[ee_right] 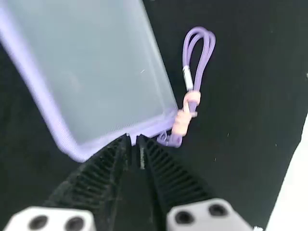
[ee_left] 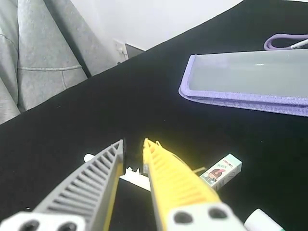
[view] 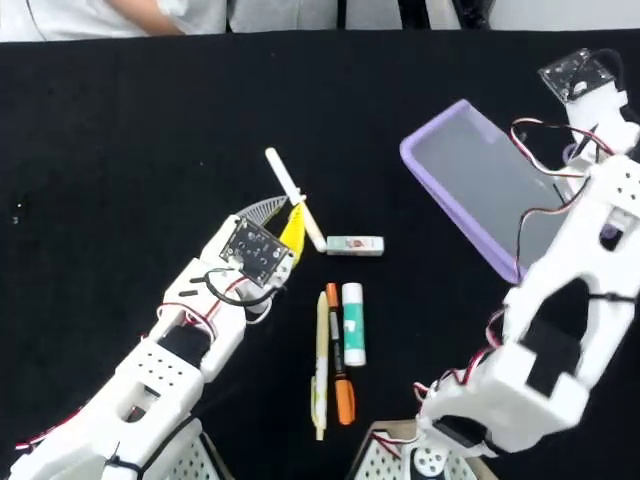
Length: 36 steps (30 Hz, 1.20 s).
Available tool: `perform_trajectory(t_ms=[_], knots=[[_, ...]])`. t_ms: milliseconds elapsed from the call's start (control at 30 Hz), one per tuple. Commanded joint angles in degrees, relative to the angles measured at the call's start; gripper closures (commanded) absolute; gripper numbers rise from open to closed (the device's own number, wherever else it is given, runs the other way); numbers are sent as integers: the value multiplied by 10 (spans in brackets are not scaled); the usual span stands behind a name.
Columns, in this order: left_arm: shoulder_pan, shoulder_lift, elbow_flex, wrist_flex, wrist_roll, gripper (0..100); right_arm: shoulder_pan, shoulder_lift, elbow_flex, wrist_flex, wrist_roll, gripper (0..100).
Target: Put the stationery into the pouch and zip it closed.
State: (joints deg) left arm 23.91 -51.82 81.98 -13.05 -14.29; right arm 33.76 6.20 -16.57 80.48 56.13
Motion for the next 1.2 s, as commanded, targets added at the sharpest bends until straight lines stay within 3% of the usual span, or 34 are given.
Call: perform_trajectory(t_ms=[0,167,433,733,1167], knots=[[-1,-12,-5,2,-3,923,6,-99,-17,67,9,988],[-1,-13,1,1,-3,923,47,-121,17,33,6,972],[-1,-13,2,1,-3,923,134,-28,128,-156,9,852],[-1,-13,3,1,-3,922,135,119,103,-288,5,852],[-1,-13,3,1,-3,921,116,230,-43,-239,-4,853]])
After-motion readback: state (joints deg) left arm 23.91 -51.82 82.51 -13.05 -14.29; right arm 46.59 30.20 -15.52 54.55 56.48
